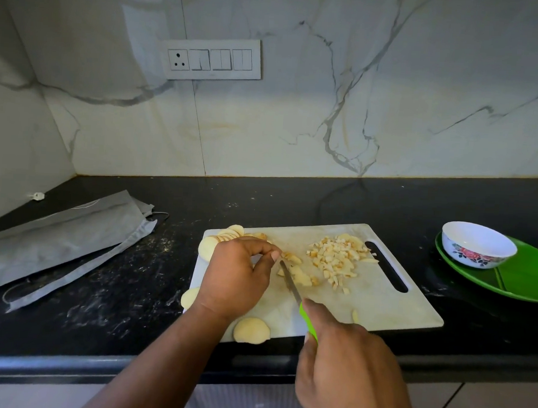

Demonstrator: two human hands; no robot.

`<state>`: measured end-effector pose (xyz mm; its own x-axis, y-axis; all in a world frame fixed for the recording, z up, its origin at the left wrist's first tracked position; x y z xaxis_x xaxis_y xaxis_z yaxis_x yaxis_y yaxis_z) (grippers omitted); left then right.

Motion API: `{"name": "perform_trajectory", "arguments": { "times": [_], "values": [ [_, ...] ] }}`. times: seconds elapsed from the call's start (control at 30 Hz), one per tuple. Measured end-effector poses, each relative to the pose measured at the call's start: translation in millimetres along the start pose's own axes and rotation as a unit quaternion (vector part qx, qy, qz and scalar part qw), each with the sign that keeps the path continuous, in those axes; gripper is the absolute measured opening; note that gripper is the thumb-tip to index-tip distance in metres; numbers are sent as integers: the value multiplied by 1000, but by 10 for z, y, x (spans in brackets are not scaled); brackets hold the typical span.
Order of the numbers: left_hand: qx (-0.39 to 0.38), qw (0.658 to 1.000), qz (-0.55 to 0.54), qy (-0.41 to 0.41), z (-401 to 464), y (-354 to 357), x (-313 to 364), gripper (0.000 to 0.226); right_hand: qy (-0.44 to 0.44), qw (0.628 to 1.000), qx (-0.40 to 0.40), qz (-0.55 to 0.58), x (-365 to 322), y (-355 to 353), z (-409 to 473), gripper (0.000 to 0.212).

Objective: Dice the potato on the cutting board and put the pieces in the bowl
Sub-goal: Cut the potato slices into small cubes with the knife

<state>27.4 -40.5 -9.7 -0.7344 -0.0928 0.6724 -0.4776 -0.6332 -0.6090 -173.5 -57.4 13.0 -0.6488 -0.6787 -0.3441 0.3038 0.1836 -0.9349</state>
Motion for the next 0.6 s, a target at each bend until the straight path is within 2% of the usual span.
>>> {"name": "perform_trajectory", "arguments": {
  "times": [0.2,0.4,0.6],
  "values": [
    [-34,999,6,-33,24,26,-19,10,17,999,42,-10,207,-101,15,48],
    [-22,999,-8,-32,19,12,1,9,-27,999,42,15,107,-64,-36,49],
    [-47,999,-1,-1,-19,8,13,8,2,998,59,20,322,-81,67,49]
  ]
}}
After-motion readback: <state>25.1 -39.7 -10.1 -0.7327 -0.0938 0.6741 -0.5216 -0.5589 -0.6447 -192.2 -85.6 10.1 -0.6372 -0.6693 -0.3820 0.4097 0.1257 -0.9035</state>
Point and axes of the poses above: each hand's wrist, its own z-axis towards the middle knuckle, its own y-axis out of the palm, x = y × z, the point moved 1 cm from there along z, towards the middle knuckle, and after that the axes turned 7 degrees about -x, right-handed, at the moved point
